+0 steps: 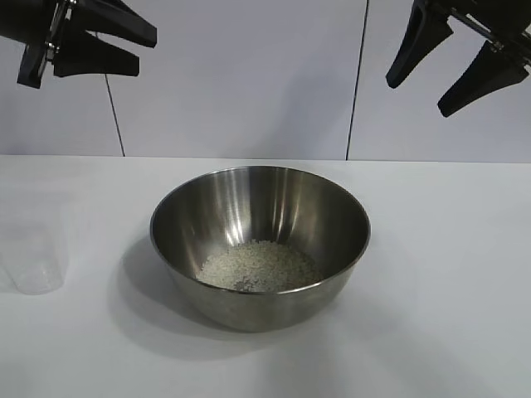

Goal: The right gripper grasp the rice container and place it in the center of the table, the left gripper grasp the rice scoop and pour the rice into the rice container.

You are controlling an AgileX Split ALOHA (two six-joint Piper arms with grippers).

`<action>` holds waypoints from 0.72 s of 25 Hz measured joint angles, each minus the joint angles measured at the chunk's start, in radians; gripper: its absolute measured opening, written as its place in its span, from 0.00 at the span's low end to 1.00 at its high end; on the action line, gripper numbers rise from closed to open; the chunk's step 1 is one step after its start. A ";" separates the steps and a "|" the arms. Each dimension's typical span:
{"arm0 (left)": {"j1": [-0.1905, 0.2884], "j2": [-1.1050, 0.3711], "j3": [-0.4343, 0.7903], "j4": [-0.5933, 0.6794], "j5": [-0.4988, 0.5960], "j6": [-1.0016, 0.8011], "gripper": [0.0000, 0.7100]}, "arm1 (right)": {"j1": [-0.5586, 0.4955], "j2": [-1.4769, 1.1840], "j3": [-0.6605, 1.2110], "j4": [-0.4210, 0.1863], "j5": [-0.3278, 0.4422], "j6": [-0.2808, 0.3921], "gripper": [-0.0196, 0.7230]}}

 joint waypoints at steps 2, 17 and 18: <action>0.000 0.000 -0.047 0.000 -0.023 -0.004 0.34 | 0.000 0.000 0.000 0.000 0.001 0.000 0.63; -0.096 0.055 -0.117 0.000 -0.057 0.020 0.28 | 0.000 0.000 0.000 0.032 0.007 0.000 0.63; -0.106 0.060 -0.116 0.000 -0.049 0.024 0.28 | 0.000 0.000 0.000 0.034 0.008 0.000 0.63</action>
